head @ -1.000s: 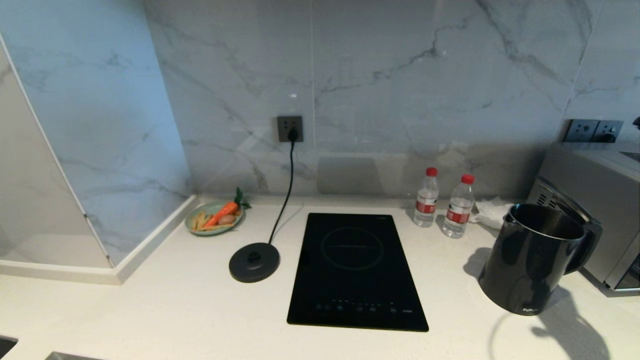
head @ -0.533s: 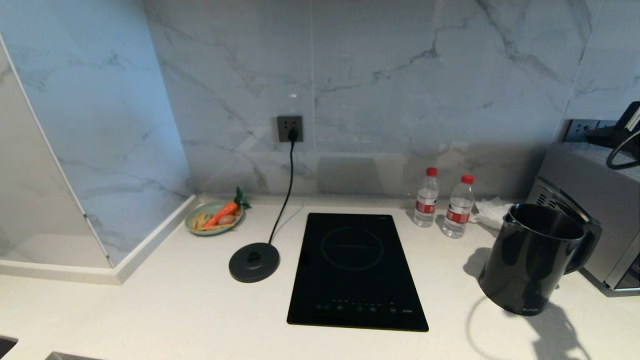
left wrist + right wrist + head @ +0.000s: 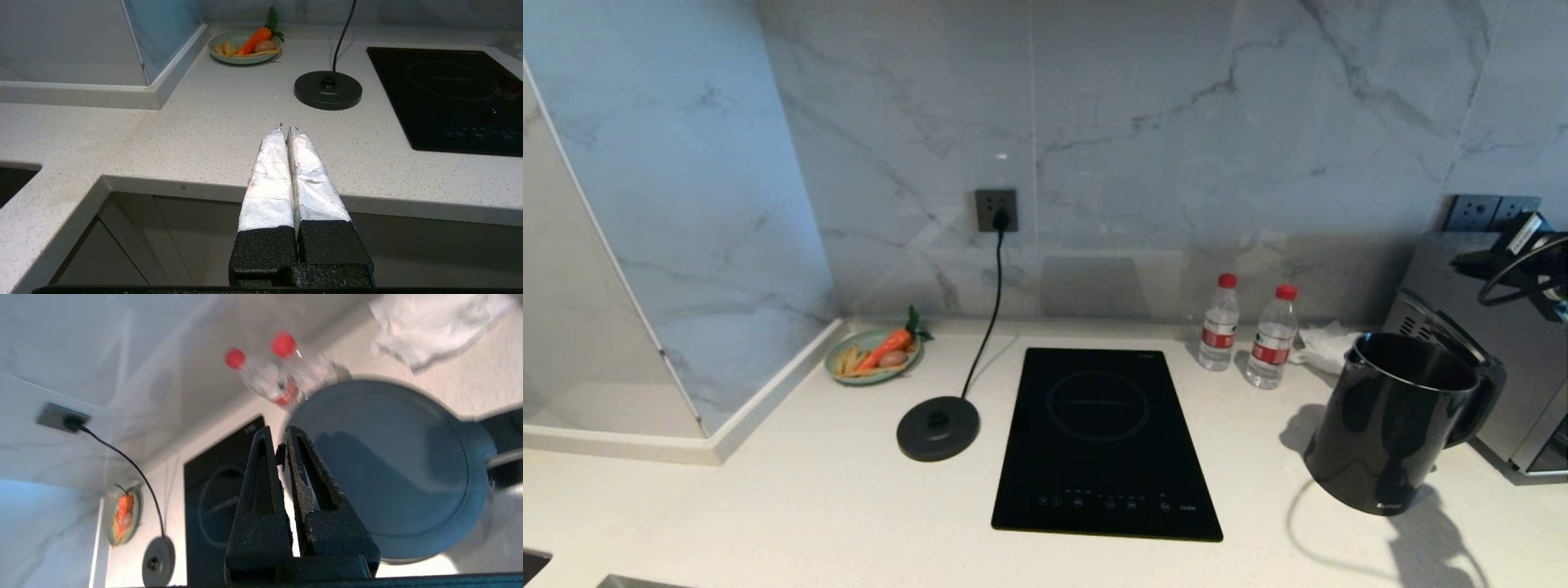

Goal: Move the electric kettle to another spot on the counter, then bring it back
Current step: Grab the kettle

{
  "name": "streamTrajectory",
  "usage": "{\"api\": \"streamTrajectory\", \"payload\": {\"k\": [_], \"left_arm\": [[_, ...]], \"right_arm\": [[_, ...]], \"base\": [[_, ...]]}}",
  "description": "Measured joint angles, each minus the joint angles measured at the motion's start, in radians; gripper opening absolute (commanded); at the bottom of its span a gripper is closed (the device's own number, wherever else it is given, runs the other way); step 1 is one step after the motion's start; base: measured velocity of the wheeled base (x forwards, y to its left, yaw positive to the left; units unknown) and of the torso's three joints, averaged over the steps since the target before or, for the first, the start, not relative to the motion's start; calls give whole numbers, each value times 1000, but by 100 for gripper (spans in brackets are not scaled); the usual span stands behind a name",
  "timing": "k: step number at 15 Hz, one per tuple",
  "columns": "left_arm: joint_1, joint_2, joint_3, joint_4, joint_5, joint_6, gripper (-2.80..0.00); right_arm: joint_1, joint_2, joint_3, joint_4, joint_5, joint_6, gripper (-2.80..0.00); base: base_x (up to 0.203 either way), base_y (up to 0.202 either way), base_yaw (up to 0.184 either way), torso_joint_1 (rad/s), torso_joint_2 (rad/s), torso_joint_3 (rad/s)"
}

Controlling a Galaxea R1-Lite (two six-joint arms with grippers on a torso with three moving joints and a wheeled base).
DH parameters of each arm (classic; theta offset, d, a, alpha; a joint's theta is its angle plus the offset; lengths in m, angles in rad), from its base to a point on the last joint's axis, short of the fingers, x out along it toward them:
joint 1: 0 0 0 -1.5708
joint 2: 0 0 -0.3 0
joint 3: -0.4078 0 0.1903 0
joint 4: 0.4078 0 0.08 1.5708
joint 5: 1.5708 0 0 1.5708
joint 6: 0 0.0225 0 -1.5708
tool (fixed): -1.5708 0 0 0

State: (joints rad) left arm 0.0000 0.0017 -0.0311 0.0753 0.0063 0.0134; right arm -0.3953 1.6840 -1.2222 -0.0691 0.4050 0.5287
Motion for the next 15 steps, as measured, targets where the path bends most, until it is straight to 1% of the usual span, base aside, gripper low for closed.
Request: {"api": "streamTrajectory", "payload": {"k": [3,6,11,15], "left_arm": [[0,0,0,0,0,0,-280],[0,0,0,0,-1,0,-280],[0,0,0,0,-1,0,-280],[0,0,0,0,0,0,-280]], "right_arm": [[5,16,53,-36,3,-6,-280],[7,44,72,-39,4,-7,-280],[10,71,123,-96,5,-8,-280],[12,80,149,-103,8,-8,-280]], "base": [[0,0,0,0,0,0],[0,0,0,0,0,0],[0,0,0,0,0,0],[0,0,0,0,0,0]]}}
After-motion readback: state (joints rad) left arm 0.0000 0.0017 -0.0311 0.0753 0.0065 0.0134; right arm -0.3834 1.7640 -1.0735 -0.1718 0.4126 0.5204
